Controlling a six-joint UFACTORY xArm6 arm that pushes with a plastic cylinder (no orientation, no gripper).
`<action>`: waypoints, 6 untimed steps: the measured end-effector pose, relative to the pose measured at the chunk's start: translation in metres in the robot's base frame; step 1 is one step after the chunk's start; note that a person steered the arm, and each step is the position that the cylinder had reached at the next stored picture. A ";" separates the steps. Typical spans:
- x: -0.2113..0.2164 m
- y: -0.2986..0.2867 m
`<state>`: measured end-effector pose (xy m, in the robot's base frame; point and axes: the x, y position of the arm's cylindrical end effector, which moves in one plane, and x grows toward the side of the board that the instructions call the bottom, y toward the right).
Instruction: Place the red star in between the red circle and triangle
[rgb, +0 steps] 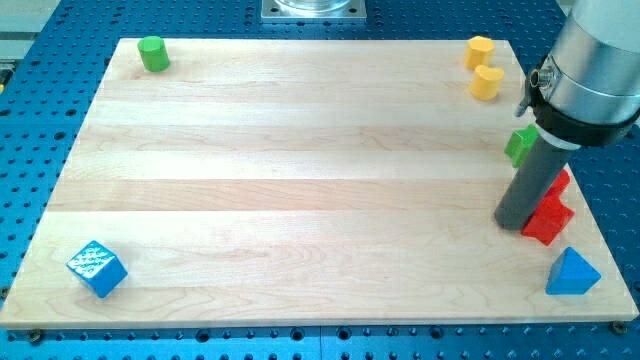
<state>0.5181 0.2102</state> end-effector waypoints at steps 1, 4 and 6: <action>0.000 0.011; 0.004 -0.015; 0.099 -0.035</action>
